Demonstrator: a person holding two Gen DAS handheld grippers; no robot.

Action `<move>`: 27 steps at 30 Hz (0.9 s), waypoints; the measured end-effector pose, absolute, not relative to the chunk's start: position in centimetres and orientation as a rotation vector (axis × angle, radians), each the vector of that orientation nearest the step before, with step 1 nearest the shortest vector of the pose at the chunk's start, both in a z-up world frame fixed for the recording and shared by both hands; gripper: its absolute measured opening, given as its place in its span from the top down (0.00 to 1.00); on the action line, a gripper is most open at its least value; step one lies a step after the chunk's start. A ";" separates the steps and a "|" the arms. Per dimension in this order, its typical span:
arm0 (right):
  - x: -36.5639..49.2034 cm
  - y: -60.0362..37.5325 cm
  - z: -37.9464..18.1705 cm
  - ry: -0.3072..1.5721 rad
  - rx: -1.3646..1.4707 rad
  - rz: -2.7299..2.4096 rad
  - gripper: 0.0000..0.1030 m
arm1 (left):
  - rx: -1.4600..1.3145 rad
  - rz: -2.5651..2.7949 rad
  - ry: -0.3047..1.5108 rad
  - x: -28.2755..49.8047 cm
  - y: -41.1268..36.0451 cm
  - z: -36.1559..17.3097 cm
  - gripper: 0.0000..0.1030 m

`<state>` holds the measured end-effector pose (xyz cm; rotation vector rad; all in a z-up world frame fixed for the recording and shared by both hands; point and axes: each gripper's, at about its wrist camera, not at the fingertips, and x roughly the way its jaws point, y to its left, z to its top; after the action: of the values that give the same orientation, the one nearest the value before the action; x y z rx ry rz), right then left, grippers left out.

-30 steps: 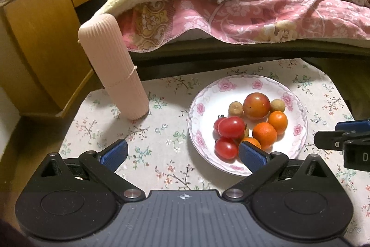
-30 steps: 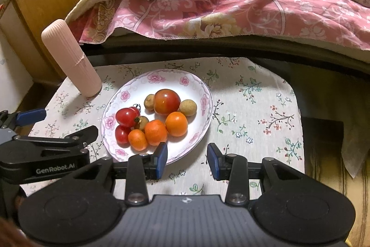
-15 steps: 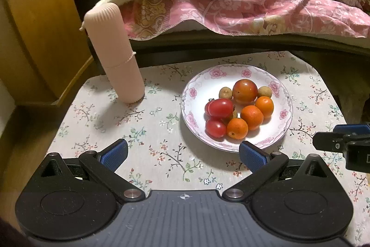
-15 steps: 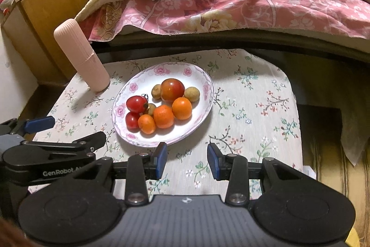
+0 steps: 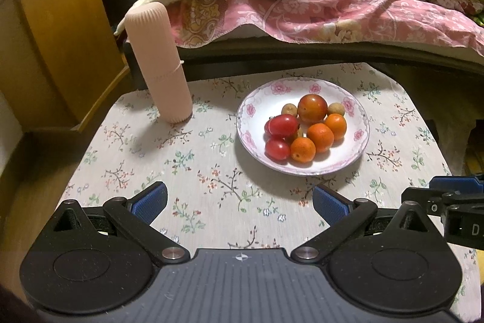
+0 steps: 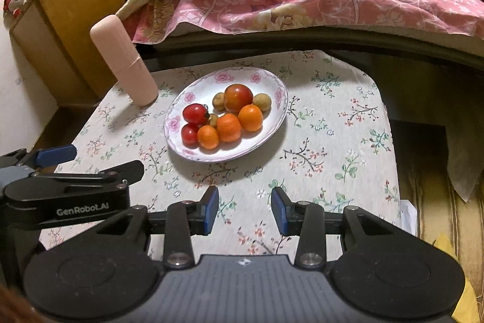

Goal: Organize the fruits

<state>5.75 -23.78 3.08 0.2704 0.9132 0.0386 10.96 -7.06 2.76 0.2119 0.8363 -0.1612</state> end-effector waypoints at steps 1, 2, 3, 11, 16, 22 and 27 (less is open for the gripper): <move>5.5 -23.7 3.1 0.911 0.274 0.038 0.62 | 0.210 -0.162 0.838 10.8 -7.0 2.8 0.00; 5.3 -23.7 3.1 0.911 0.278 0.039 0.62 | 0.207 -0.164 0.840 10.5 -6.9 2.8 0.00; 5.0 -23.6 3.2 0.911 0.282 0.041 0.62 | 0.205 -0.167 0.841 10.2 -6.8 2.9 0.00; 3.0 -23.3 3.6 0.901 0.303 0.038 0.62 | 0.198 -0.173 0.838 8.2 -6.2 3.2 0.00; 2.1 -22.9 3.5 0.907 0.306 0.043 0.62 | 0.197 -0.181 0.838 7.2 -5.9 3.4 0.00; 0.8 -22.6 3.6 0.900 0.320 0.046 0.61 | 0.197 -0.190 0.838 6.0 -5.7 3.6 0.00; -0.2 -22.1 3.8 0.894 0.324 0.058 0.54 | 0.197 -0.188 0.848 4.9 -5.4 3.5 0.00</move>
<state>-0.16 -22.06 3.80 0.3242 0.8939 0.0579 4.87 -5.45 3.49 0.1971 0.8480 -0.1881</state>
